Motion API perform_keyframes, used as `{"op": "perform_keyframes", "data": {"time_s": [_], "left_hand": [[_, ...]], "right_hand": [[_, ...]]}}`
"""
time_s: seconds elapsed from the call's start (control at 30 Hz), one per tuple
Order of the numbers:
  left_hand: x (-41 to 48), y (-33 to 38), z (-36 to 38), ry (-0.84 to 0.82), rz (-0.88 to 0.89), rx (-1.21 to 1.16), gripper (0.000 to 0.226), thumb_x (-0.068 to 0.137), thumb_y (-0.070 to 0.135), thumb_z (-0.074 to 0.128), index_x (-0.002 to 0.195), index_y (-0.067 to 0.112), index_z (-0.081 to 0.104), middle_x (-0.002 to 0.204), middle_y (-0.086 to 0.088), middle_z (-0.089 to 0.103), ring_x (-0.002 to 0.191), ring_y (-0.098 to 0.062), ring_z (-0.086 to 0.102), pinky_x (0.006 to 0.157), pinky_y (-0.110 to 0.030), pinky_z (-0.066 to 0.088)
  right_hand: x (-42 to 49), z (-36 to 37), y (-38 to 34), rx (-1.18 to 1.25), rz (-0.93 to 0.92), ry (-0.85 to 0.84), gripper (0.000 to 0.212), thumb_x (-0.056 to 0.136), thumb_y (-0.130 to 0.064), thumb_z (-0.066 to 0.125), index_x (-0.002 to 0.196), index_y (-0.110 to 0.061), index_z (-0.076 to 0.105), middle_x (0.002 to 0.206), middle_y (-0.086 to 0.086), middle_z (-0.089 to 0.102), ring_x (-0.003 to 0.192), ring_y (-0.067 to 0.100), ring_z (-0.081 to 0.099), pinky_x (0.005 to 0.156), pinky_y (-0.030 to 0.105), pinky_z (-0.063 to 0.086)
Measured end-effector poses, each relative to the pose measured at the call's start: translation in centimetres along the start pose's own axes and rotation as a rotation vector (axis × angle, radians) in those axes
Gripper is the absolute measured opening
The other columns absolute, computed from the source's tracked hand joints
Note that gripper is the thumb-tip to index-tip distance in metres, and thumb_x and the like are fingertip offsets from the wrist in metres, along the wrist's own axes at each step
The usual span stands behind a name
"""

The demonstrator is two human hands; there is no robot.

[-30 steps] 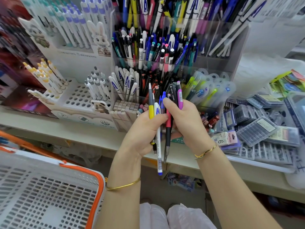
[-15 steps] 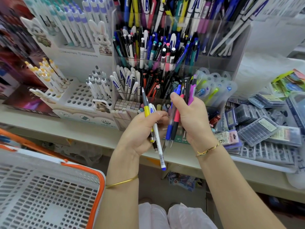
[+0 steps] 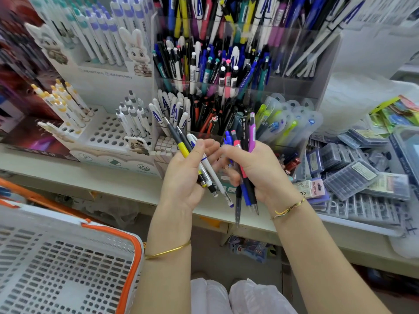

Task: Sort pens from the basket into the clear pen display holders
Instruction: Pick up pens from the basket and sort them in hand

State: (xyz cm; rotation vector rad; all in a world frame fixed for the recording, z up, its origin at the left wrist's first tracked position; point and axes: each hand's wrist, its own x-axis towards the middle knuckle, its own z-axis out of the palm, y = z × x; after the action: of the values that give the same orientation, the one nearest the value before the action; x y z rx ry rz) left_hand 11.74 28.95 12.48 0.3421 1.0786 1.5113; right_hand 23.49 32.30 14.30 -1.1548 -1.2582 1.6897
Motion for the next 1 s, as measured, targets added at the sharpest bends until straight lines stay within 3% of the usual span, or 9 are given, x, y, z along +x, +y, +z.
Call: {"op": "perform_keyframes", "data": {"time_s": [0.07, 0.13, 0.27, 0.4, 0.6, 0.73, 0.8, 0.9, 1.0], "left_hand": [[-0.1, 0.1, 0.0, 0.001, -0.013, 0.021, 0.023, 0.101, 0.017, 0.044, 0.103, 0.003, 0.062, 0.105, -0.014, 0.07, 0.097, -0.025, 0.068, 0.088, -0.043, 0.055], [-0.1, 0.3, 0.1, 0.005, -0.024, 0.008, 0.024, 0.101, 0.016, 0.044, 0.107, 0.002, 0.062, 0.108, -0.015, 0.07, 0.103, -0.026, 0.067, 0.089, -0.043, 0.055], [-0.2, 0.6, 0.1, -0.008, -0.031, -0.006, 0.025, 0.101, 0.018, 0.044, 0.107, 0.004, 0.064, 0.094, -0.009, 0.073, 0.087, -0.021, 0.07, 0.079, -0.036, 0.058], [-0.5, 0.6, 0.2, -0.013, -0.036, 0.036, 0.029, 0.1, 0.022, 0.045, 0.113, 0.003, 0.064, 0.1, -0.016, 0.071, 0.091, -0.027, 0.069, 0.081, -0.042, 0.058], [-0.8, 0.9, 0.4, -0.032, -0.068, 0.041, 0.028, 0.101, 0.025, 0.046, 0.105, 0.006, 0.066, 0.086, -0.015, 0.072, 0.077, -0.027, 0.071, 0.067, -0.043, 0.06], [-0.7, 0.8, 0.4, 0.034, -0.038, 0.011, 0.034, 0.102, 0.027, 0.044, 0.11, 0.001, 0.065, 0.087, -0.008, 0.07, 0.079, -0.018, 0.066, 0.066, -0.029, 0.058], [-0.5, 1.0, 0.1, 0.091, -0.019, 0.04, 0.036, 0.101, 0.03, 0.046, 0.113, 0.003, 0.067, 0.087, -0.005, 0.064, 0.074, -0.013, 0.06, 0.06, -0.023, 0.055], [-0.6, 1.3, -0.4, 0.096, -0.016, 0.064, 0.035, 0.1, 0.032, 0.048, 0.112, 0.007, 0.069, 0.079, -0.001, 0.052, 0.063, -0.009, 0.059, 0.055, -0.021, 0.054], [-0.7, 1.4, -0.7, 0.089, -0.016, 0.098, 0.032, 0.1, 0.034, 0.048, 0.107, 0.013, 0.07, 0.079, 0.0, 0.056, 0.059, -0.007, 0.061, 0.05, -0.02, 0.049]], "right_hand": [[-0.1, 0.0, 0.3, -0.068, -0.011, -0.03, 0.014, 0.087, -0.006, 0.065, 0.074, -0.01, 0.059, 0.065, 0.017, 0.053, 0.037, 0.014, 0.037, 0.037, 0.02, 0.032], [-0.2, 0.1, 0.3, -0.172, -0.034, -0.059, 0.01, 0.082, -0.007, 0.07, 0.077, -0.011, 0.063, 0.054, 0.004, 0.055, 0.037, 0.012, 0.038, 0.038, 0.021, 0.033], [-0.5, 0.3, 0.1, -0.224, -0.064, -0.084, 0.016, 0.078, -0.001, 0.073, 0.074, -0.013, 0.064, 0.048, -0.007, 0.051, 0.038, 0.008, 0.039, 0.038, 0.02, 0.031], [-0.4, 0.4, 0.1, -0.265, -0.052, -0.105, 0.012, 0.079, -0.002, 0.072, 0.082, 0.001, 0.061, 0.048, -0.005, 0.045, 0.039, 0.008, 0.038, 0.039, 0.019, 0.033], [-0.3, 0.8, 0.1, -0.245, -0.02, -0.138, 0.022, 0.084, -0.005, 0.068, 0.068, -0.011, 0.054, 0.046, -0.004, 0.046, 0.039, 0.008, 0.043, 0.041, 0.019, 0.037], [0.0, 0.9, 0.0, -0.159, -0.001, -0.079, 0.028, 0.087, 0.002, 0.055, 0.063, -0.013, 0.054, 0.043, -0.01, 0.05, 0.041, 0.0, 0.048, 0.043, 0.014, 0.04], [0.1, 0.6, -0.2, -0.036, 0.053, -0.077, 0.029, 0.088, 0.006, 0.048, 0.063, -0.01, 0.049, 0.045, -0.006, 0.049, 0.04, 0.005, 0.048, 0.04, 0.015, 0.038], [0.3, 0.3, -0.1, -0.03, 0.092, -0.096, 0.02, 0.086, 0.004, 0.048, 0.07, -0.007, 0.049, 0.054, 0.006, 0.05, 0.044, 0.015, 0.048, 0.041, 0.022, 0.04], [0.1, 0.4, 0.1, 0.0, 0.086, -0.138, 0.013, 0.085, 0.006, 0.051, 0.079, -0.005, 0.049, 0.05, 0.0, 0.057, 0.039, 0.012, 0.045, 0.041, 0.022, 0.038]]}}
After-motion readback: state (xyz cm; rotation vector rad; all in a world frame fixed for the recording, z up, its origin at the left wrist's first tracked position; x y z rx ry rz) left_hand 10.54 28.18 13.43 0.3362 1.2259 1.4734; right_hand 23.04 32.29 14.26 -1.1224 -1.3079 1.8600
